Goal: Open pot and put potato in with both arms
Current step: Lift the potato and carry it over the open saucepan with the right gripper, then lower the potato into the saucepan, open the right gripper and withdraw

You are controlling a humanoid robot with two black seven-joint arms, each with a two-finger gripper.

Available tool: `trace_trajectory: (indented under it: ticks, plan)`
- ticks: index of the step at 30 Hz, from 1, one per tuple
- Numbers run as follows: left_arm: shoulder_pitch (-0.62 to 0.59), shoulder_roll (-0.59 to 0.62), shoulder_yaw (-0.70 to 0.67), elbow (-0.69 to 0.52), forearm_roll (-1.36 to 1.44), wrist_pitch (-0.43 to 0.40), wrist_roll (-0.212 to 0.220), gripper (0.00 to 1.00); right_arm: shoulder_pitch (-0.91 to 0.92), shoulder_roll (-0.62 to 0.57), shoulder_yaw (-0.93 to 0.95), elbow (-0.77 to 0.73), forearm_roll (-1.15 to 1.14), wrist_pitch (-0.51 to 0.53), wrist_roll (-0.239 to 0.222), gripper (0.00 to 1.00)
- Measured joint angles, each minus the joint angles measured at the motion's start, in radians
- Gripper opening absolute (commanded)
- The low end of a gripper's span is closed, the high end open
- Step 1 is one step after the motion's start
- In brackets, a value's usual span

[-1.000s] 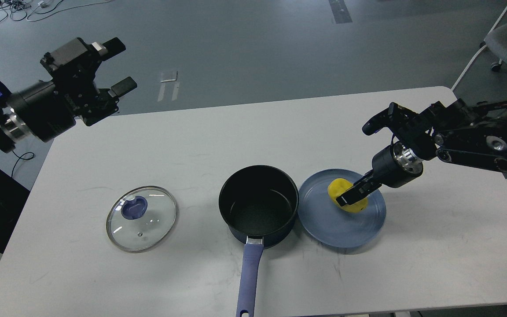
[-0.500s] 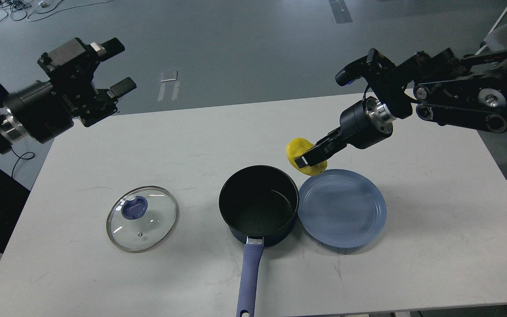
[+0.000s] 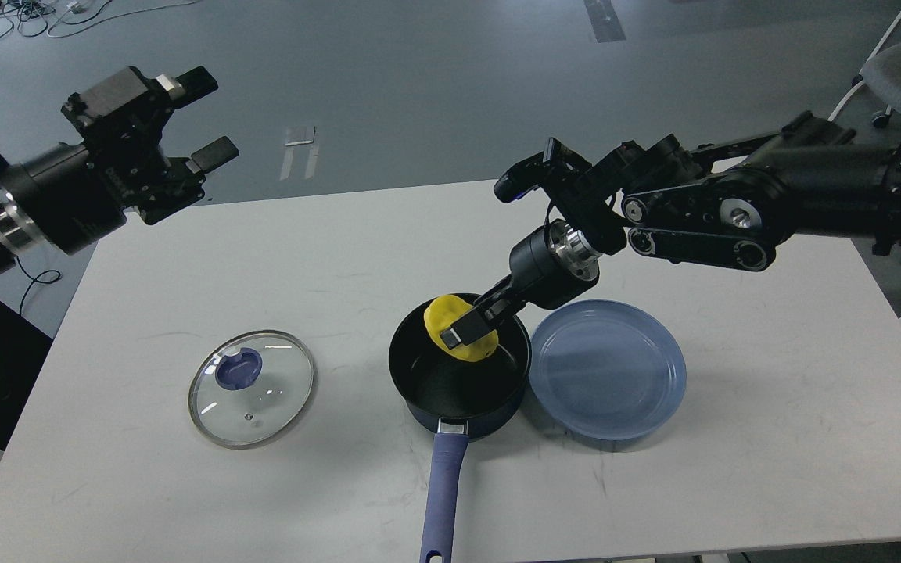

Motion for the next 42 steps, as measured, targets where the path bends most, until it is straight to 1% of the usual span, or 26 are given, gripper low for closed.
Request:
trace_trajectory:
  ticks: [2, 3, 5, 11, 13, 14, 15, 17, 18, 19, 20, 23, 30, 35, 42]
  plan:
    - [0.0, 0.001, 0.0, -0.002, 0.0, 0.0, 0.0, 0.98, -0.008, 0.012, -0.001, -0.008, 0.0, 0.0, 0.0, 0.42]
    - [0.0, 0.002, 0.0, -0.003, -0.001, 0.0, 0.0, 0.98, -0.012, 0.016, -0.002, -0.014, 0.0, 0.0, 0.0, 0.46]
    - [0.0, 0.005, 0.0, -0.003, -0.001, 0.0, 0.0, 0.98, -0.016, 0.022, -0.004, -0.022, 0.0, 0.0, 0.0, 0.5]
    - [0.001, 0.013, 0.0, -0.004, -0.001, 0.0, 0.0, 0.98, -0.028, 0.024, -0.009, -0.041, 0.0, 0.0, 0.0, 0.52]
    - [0.001, 0.014, 0.0, -0.004, -0.001, 0.0, 0.0, 0.98, -0.03, 0.025, -0.021, -0.046, 0.0, 0.0, 0.0, 0.55]
    - [0.001, 0.014, 0.0, -0.005, -0.001, 0.0, 0.0, 0.98, -0.03, 0.025, -0.026, -0.047, 0.0, 0.0, 0.0, 0.62]
    - [0.001, 0.014, 0.0, -0.005, -0.001, 0.0, 0.0, 0.98, -0.03, 0.025, -0.031, -0.048, 0.0, 0.0, 0.0, 0.71]
    - [0.001, 0.014, 0.0, -0.005, -0.001, 0.0, 0.0, 0.98, -0.03, 0.026, -0.037, -0.049, 0.0, 0.0, 0.0, 0.79]
    - [0.001, 0.014, 0.0, -0.005, -0.001, 0.0, 0.0, 0.98, -0.03, 0.026, -0.038, -0.049, 0.0, 0.0, 0.0, 0.87]
    - [0.001, 0.014, 0.0, -0.005, -0.001, 0.0, 0.0, 0.98, -0.03, 0.026, -0.039, -0.05, 0.0, 0.0, 0.0, 0.93]
    - [0.001, 0.014, 0.0, -0.006, -0.001, 0.0, 0.0, 0.98, -0.03, 0.027, -0.039, -0.05, 0.0, 0.0, 0.0, 0.97]
    - [0.001, 0.015, 0.0, -0.006, -0.001, 0.0, 0.0, 0.98, -0.03, 0.03, -0.038, -0.05, 0.0, 0.0, 0.0, 0.99]
    - [0.001, 0.018, 0.0, -0.008, -0.001, 0.0, 0.0, 0.98, -0.02, 0.015, -0.026, -0.052, 0.0, 0.0, 0.0, 0.99]
    - [0.001, 0.019, 0.0, -0.009, -0.002, 0.0, 0.0, 0.98, 0.015, -0.089, 0.075, -0.071, 0.045, 0.0, 0.0, 0.99]
    - [0.004, 0.011, 0.0, -0.008, -0.019, 0.001, 0.0, 0.98, -0.005, -0.309, 0.261, -0.101, 0.284, 0.0, 0.0, 0.99]
